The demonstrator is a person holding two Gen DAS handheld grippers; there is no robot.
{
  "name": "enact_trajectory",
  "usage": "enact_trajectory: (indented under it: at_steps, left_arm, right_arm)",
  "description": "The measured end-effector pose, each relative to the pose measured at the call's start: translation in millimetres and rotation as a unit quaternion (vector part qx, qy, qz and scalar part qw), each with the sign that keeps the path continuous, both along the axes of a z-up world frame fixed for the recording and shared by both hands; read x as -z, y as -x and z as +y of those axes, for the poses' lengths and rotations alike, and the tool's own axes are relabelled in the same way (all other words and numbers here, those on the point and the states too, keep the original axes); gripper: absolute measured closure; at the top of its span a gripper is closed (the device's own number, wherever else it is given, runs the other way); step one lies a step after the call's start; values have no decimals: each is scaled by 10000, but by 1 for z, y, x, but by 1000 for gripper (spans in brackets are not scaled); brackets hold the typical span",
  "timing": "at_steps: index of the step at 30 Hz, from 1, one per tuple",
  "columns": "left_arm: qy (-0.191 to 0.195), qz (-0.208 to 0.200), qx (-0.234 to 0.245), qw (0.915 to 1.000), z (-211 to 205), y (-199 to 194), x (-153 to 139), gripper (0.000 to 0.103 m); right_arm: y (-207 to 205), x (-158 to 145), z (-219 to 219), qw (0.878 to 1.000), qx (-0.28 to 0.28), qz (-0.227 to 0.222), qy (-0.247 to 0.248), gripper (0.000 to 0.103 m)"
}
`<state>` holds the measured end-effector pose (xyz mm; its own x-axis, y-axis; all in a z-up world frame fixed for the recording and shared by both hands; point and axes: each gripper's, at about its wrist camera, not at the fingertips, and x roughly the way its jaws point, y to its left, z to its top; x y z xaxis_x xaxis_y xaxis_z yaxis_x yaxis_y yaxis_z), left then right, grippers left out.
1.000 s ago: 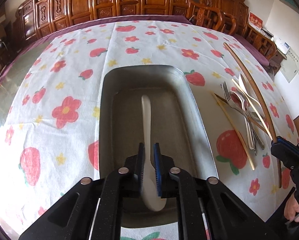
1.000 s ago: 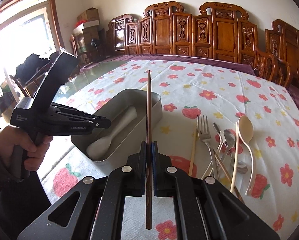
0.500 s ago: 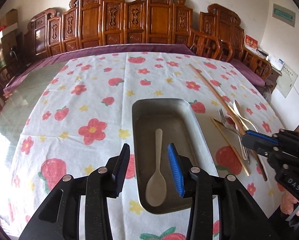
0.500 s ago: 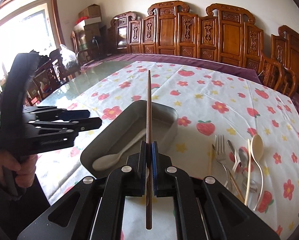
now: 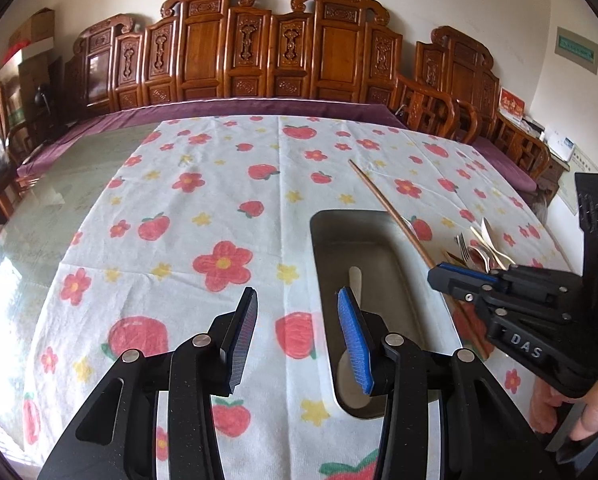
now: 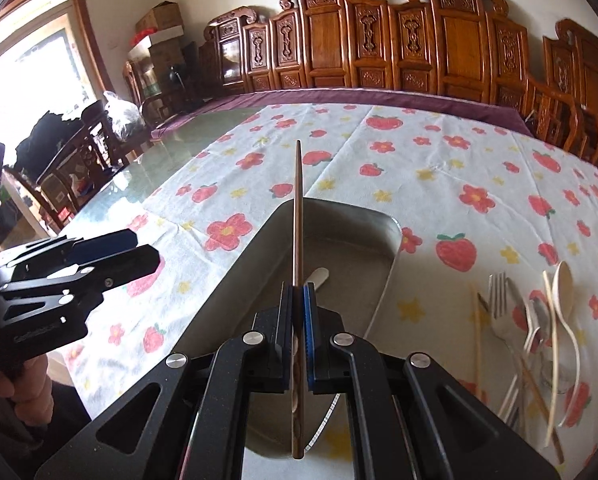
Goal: Organize utensils
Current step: 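Lower the held chopstick into the steel tray and open the right tool, then move the right tool to the steel fork and grasp its handle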
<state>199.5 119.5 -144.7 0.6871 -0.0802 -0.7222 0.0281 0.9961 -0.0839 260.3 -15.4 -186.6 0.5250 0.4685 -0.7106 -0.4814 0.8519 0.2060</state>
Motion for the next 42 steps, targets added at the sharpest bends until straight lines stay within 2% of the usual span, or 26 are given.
enact_trajectory:
  at_steps: [7, 12, 15, 19, 25, 31, 33, 35, 42]
  left_arm:
    - [28, -15, -105, 9999, 8, 0, -1, 63]
    - [25, -14, -108, 9999, 8, 0, 0, 63]
    - [11, -35, -57, 10000, 7, 1, 0, 63]
    - [0, -56, -49, 10000, 4, 2, -1, 63]
    - [-38, -83, 43, 9999, -7, 5, -2, 63]
    - [-95, -145, 242, 9996, -33, 10, -7, 63]
    - [-103, -176, 324, 9993, -44, 13, -10, 63]
    - [-136, -202, 431, 9988, -59, 16, -13, 63]
    - [-248, -215, 808, 9962, -108, 24, -17, 63]
  right_arm:
    - [-7, 19, 14, 9993, 154, 329, -72, 97]
    - [-4, 37, 20, 9986, 119, 516, 87, 96]
    - [-3, 44, 23, 9983, 59, 544, 216, 93]
    - [-1, 40, 13, 9987, 26, 513, 59, 90]
    - [18, 14, -21, 9998, -67, 194, -56, 90]
    - [50, -7, -79, 9994, 99, -151, 295, 89]
    - [55, -10, -98, 9987, 223, -230, 407, 80]
    - [59, -12, -120, 9978, 372, -286, 469, 74]
    - [57, -13, -182, 9944, 808, -343, 585, 74]
